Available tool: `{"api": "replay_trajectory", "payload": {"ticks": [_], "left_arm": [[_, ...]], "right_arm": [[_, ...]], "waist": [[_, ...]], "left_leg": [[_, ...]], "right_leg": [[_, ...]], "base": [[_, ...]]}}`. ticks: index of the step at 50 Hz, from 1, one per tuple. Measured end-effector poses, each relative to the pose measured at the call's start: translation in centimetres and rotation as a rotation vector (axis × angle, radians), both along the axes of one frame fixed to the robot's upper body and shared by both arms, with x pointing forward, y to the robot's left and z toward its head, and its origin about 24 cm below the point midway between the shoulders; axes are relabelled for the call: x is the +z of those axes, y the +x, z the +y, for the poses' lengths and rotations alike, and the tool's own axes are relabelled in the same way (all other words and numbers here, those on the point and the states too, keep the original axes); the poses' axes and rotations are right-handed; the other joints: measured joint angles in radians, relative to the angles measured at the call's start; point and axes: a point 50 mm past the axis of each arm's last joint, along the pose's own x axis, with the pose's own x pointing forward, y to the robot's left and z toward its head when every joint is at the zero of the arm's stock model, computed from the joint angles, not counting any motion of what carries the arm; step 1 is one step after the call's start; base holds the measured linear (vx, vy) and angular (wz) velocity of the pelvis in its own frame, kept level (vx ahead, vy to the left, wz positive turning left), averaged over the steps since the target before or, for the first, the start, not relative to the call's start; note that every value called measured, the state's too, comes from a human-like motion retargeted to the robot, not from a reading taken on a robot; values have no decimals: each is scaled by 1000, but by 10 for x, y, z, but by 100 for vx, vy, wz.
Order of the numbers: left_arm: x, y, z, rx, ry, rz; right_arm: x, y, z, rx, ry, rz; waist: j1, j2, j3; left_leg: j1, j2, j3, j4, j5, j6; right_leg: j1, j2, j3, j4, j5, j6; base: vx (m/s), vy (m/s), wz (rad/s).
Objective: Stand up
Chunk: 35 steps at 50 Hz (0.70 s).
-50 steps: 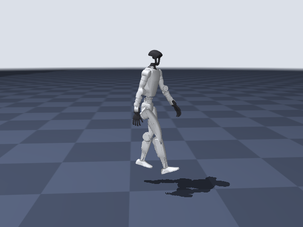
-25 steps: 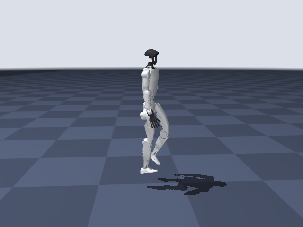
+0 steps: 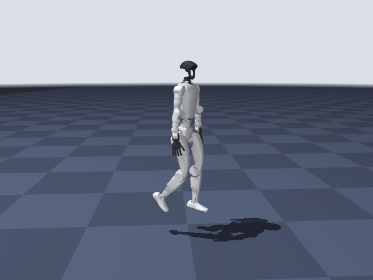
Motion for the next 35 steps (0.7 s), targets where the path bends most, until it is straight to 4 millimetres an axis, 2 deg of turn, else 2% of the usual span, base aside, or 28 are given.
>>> {"api": "replay_trajectory", "payload": {"ticks": [3,5,7,9,11,13,15,16,17,18,20,21,22,23,25,27,28,30,33,35], "left_arm": [[7,56,11,-131,33,-128],[16,92,14,-207,55,-230],[28,127,16,-264,68,-339],[42,156,17,-309,80,-440],[54,179,17,-350,93,-525],[63,194,14,-386,104,-587],[67,200,10,-421,107,-615],[65,199,8,-439,103,-610],[63,197,5,-455,99,-600],[60,193,3,-471,93,-579],[50,179,-4,-491,76,-518],[43,167,-7,-493,61,-473],[36,155,-10,-493,44,-424],[28,140,-12,-491,23,-366],[15,106,-17,-486,-16,-235],[6,72,-18,-465,-44,-102],[3,56,-16,-448,-55,-41],[0,25,-11,-410,-74,65],[1,-15,-2,-330,-70,167],[2,-35,3,-255,-54,197]], "right_arm": [[0,-18,-6,-99,-14,2],[1,-30,-9,-172,-29,6],[2,-40,-11,-233,-38,20],[2,-48,-12,-277,-38,44],[3,-54,-13,-309,-34,72],[4,-60,-14,-329,-33,97],[5,-68,-15,-338,-40,118],[5,-71,-16,-338,-43,129],[6,-74,-17,-339,-45,141],[6,-77,-18,-340,-44,152],[7,-80,-19,-343,-44,170],[7,-80,-19,-344,-44,174],[7,-80,-18,-346,-43,178],[7,-79,-18,-349,-41,177],[6,-74,-19,-364,-30,165],[5,-60,-21,-364,-26,125],[5,-52,-24,-354,-29,100],[5,-35,-28,-325,-40,52],[6,-10,-36,-256,-58,-8],[9,11,-44,-205,-81,-51]], "waist": [[-46,34,0],[-82,48,6],[-114,36,9],[-141,15,15],[-164,-12,31],[-181,-33,52],[-187,-26,56],[-182,-28,50],[-178,-27,43],[-172,-23,37],[-155,-26,35],[-156,-27,34],[-152,-28,30],[-140,-29,19],[-105,-29,4],[-72,-42,17],[-58,-54,23],[-45,-71,25],[-23,-96,27],[15,-110,41]], "left_leg": [[60,-4,-47,-27,-17,0],[104,-12,-87,-38,-36,-2],[144,-41,-111,-42,-60,0],[182,-77,-133,-41,-82,4],[231,-117,-158,-41,-100,6],[288,-151,-192,-41,-111,3],[328,-153,-232,-36,-112,-9],[337,-159,-250,-25,-111,-17],[344,-162,-270,-12,-109,-26],[347,-161,-292,4,-103,-37],[359,-175,-328,43,-80,-50],[364,-184,-351,68,-53,-54],[364,-195,-370,96,-20,-60],[355,-210,-379,131,25,-66],[303,-242,-395,252,146,-89],[231,-286,-392,415,265,-158],[189,-305,-374,501,283,-201],[100,-297,-305,660,273,-242],[-35,-200,-161,821,161,-122],[-100,-153,-85,838,120,-63]], "right_leg": [[-117,45,-16,0,-74,-7],[-187,38,-33,-53,-126,-11],[-224,-16,-67,-177,-153,-49],[-243,-67,-91,-339,-154,-111],[-240,-111,-101,-530,-129,-167],[-226,-131,-113,-712,-101,-232],[-225,-84,-37,-847,-136,-258],[-224,-91,-57,-860,-142,-215],[-222,-98,-69,-858,-139,-196],[-220,-102,-65,-829,-114,-226],[-212,-114,-34,-792,-89,-224],[-201,-106,27,-783,-79,-244],[-189,-109,43,-770,-83,-260],[-174,-133,-28,-751,-115,-265],[-158,-168,-66,-720,-173,-262],[-125,-188,-31,-712,-212,-266],[-104,-209,-52,-711,-232,-269],[-70,-240,-99,-710,-270,-275],[-19,-278,-151,-711,-317,-279],[8,-288,-147,-703,-345,-279]], "base": [[63,24,70],[52,15,107],[64,13,89],[62,9,80],[65,4,84],[71,3,90],[58,2,83],[68,0,76],[83,-3,78],[81,-3,84],[61,0,95],[50,1,110],[84,-9,107],[102,-13,91],[79,-6,85],[57,0,89],[45,-2,102],[41,-5,136],[42,-10,141],[38,-9,78]]}}
